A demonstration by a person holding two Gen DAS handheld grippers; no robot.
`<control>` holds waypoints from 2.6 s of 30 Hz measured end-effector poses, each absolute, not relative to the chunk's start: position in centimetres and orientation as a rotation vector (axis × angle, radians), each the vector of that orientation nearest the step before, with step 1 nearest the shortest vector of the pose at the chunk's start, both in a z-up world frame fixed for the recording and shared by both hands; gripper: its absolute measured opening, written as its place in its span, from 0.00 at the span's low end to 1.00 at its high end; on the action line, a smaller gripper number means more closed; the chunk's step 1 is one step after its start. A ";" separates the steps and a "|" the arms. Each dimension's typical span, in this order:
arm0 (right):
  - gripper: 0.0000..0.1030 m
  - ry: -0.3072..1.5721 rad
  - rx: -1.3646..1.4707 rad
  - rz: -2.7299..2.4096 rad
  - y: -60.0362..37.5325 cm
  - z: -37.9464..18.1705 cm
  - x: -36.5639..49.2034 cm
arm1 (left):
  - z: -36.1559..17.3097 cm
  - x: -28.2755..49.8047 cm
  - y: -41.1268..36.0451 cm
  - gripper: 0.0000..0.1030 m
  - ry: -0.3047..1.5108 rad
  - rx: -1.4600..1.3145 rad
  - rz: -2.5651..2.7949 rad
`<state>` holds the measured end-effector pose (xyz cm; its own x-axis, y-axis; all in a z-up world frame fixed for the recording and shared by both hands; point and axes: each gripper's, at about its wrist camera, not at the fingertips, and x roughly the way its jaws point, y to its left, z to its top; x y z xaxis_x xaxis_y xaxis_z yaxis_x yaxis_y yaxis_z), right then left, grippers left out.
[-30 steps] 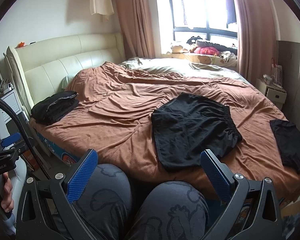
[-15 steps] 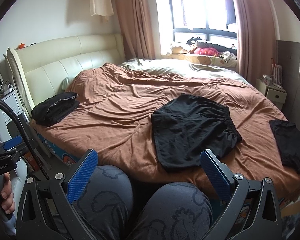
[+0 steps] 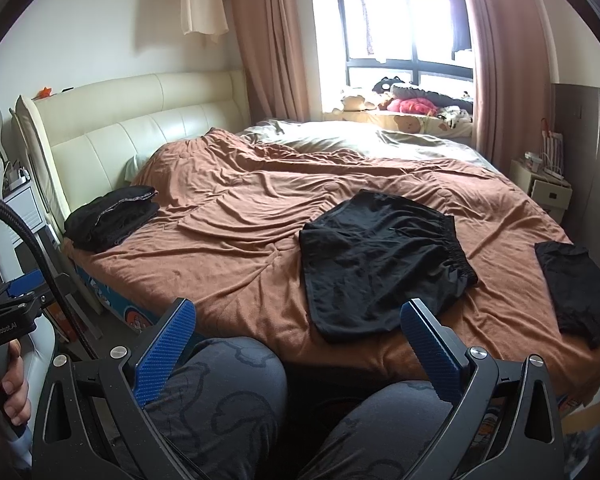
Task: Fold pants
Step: 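Move both tools toward the black shorts on the bed, then lower left tool to the shorts' leg hem while right tool nears the waistband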
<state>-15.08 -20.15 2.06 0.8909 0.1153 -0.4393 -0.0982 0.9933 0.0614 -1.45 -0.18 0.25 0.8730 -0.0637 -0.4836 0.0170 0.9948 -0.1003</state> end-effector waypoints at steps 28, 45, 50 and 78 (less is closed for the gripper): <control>1.00 0.508 0.155 0.074 -25.2 0.0 -10.9 | -1.4 4.9 -4.1 0.94 0.593 -0.046 -0.099; 1.00 0.611 0.238 0.023 -30.2 -2.9 -3.9 | -6.2 11.9 -6.6 0.94 0.772 -0.118 -0.164; 1.00 0.639 0.263 -0.001 -31.5 -3.7 -2.3 | -7.6 13.5 -7.9 0.88 0.825 -0.126 -0.196; 0.84 0.728 0.436 -0.020 -37.8 -8.3 2.5 | -15.3 18.2 -15.9 0.54 1.144 -0.393 -0.518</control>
